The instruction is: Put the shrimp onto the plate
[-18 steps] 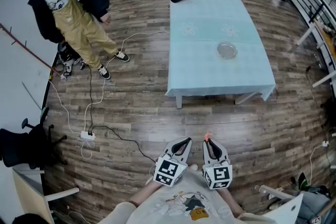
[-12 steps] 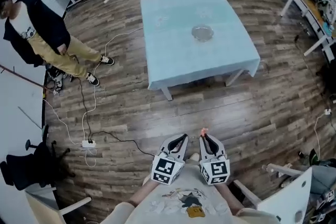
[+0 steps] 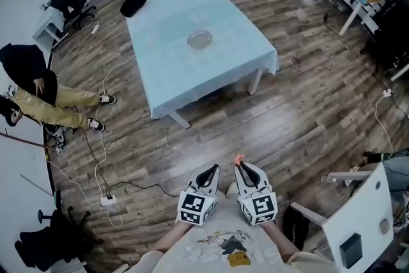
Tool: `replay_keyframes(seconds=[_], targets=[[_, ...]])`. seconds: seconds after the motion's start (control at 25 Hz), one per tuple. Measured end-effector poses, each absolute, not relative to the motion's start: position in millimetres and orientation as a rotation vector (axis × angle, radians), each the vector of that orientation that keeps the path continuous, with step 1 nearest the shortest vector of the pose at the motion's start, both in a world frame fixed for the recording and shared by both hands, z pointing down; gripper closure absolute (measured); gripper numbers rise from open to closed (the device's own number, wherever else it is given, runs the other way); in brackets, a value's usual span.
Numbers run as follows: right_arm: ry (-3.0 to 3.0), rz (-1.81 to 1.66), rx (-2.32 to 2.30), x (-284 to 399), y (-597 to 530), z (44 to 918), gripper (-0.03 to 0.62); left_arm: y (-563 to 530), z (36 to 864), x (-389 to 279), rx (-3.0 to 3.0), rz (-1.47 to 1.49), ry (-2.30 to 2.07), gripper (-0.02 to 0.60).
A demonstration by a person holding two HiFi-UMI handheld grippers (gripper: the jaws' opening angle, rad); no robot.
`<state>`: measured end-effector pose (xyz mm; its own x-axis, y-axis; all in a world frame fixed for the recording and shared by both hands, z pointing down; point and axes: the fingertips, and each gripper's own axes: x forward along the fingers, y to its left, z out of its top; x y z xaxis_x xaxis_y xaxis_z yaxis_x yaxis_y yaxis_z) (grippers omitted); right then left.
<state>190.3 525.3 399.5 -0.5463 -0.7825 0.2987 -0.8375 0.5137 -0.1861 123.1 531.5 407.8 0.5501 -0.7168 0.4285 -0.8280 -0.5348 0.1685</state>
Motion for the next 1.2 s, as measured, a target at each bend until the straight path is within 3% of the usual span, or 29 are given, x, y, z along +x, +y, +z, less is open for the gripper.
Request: replay_keyframes(seconds=[0.2, 0.48, 0.76, 1.2], targets=[[-2.554, 0.447, 1.447, 219.8, 547.6, 405.3, 0.525, 555.5, 404.5, 164.6, 2.514, 0.420, -1.221, 0.574], [-2.568, 0.478, 1.411, 217.3, 533.7, 410.6, 0.525, 545.7, 401.0, 163.0, 2.505, 0.380, -1.237, 0.574], [-2.476, 0.548, 1.421, 193.1, 478.9, 423.6, 0.525, 495.7, 426.6, 114.8, 2.393, 0.357, -1.242, 0.574], [-2.477, 0.508, 1.400, 85.4, 339.6, 393.4, 0.525, 345.8, 394.5, 8.9, 2.387, 0.278, -1.237, 0.574]])
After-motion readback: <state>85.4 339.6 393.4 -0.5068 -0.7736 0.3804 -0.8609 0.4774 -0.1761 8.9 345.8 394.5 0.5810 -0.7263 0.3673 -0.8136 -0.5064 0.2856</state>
